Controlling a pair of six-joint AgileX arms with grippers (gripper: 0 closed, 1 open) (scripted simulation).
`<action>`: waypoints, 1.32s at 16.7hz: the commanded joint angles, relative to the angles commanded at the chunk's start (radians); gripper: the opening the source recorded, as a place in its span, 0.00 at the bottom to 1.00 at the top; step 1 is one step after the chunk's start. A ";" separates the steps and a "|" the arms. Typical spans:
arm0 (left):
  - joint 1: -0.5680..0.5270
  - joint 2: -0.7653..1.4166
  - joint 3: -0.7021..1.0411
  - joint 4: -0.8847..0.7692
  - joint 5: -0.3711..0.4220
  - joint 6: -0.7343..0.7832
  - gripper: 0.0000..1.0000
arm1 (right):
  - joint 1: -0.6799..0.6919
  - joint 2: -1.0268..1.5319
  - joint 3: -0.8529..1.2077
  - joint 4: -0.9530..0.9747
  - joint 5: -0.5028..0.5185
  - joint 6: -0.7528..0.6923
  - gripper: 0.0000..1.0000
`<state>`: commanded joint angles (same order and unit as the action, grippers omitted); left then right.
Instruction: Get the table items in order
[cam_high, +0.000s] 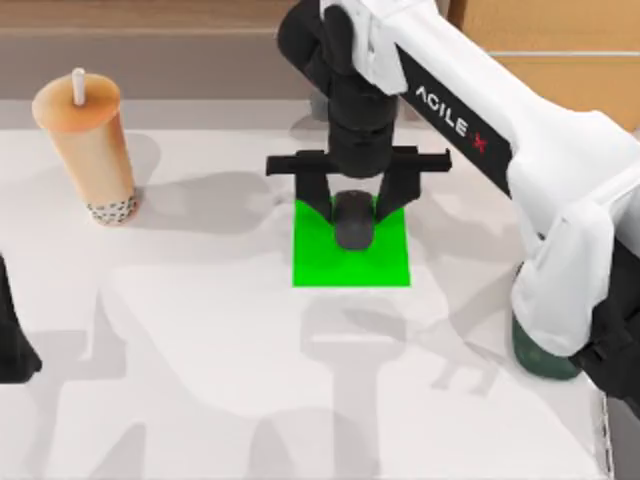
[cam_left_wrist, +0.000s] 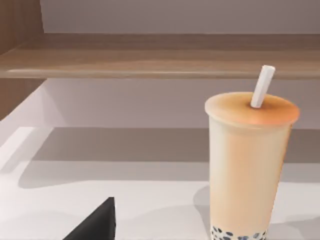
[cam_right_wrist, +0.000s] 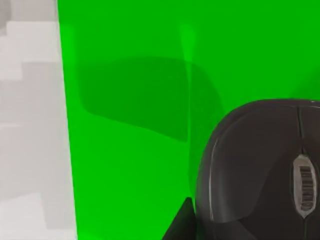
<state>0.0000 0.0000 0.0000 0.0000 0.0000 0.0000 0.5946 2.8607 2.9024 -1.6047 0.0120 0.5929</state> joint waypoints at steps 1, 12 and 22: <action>0.000 0.000 0.000 0.000 0.000 0.000 1.00 | 0.000 0.000 0.000 0.000 0.000 0.000 0.00; 0.000 0.000 0.000 0.000 0.000 0.000 1.00 | 0.000 -0.042 -0.124 0.081 -0.001 0.000 0.00; 0.000 0.000 0.000 0.000 0.000 0.000 1.00 | 0.000 -0.042 -0.124 0.081 -0.001 0.000 0.68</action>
<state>0.0000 0.0000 0.0000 0.0000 0.0000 0.0000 0.5950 2.8186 2.7783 -1.5239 0.0113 0.5929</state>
